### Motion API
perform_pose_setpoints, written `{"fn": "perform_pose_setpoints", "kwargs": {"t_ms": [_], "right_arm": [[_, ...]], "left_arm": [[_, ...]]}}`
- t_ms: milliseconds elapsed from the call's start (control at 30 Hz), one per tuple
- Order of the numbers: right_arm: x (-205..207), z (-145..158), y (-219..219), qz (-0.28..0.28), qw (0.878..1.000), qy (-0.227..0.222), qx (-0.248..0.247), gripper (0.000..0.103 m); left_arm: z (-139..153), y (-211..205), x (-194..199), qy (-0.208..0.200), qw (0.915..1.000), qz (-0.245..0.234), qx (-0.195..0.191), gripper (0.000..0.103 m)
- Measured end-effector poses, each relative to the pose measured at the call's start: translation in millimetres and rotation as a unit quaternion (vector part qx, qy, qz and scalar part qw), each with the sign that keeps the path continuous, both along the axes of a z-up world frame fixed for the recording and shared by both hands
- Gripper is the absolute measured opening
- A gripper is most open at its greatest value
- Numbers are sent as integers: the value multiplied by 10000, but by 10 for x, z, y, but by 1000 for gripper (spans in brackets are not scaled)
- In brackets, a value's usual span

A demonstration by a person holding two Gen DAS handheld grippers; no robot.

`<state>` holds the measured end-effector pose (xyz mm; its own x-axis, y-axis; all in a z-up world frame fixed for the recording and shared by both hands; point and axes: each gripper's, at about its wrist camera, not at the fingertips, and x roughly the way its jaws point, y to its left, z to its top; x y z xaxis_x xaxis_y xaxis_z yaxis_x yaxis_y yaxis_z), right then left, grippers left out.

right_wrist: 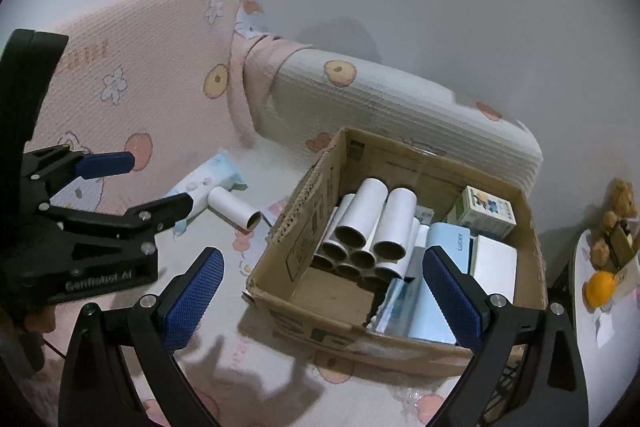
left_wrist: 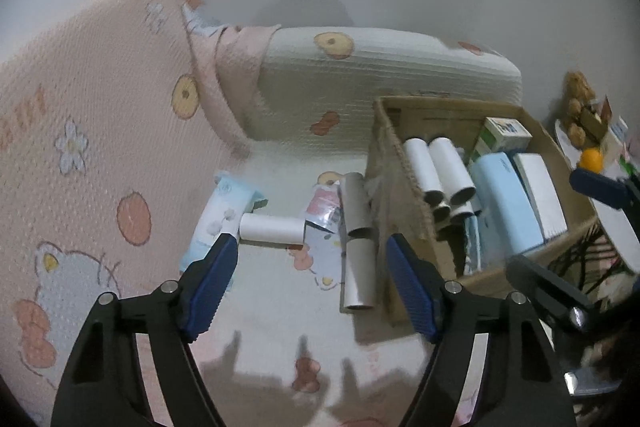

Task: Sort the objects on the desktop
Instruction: 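Move both tools toward the white paper roll beside the blue wipes pack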

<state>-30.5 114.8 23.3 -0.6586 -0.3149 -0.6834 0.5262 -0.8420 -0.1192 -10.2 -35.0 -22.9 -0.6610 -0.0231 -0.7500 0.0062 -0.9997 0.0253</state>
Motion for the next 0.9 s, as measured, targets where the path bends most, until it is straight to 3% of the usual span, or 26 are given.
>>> {"fn": "perform_pose_setpoints", "kwargs": {"t_ms": [233, 400, 533, 900], "right_arm": [[126, -57, -279, 643, 9967, 389, 311, 99], [189, -114, -437, 950, 9932, 479, 477, 99], [208, -112, -425, 854, 9937, 485, 544, 99], [178, -80, -362, 599, 9965, 381, 435, 99]], "left_arm": [[-255, -272, 40, 13, 9999, 159, 21, 67], [-349, -389, 139, 82, 9999, 131, 20, 65], [-326, -371, 185, 130, 9996, 126, -235, 65], [-207, -244, 229, 288, 9992, -45, -267, 65]]}}
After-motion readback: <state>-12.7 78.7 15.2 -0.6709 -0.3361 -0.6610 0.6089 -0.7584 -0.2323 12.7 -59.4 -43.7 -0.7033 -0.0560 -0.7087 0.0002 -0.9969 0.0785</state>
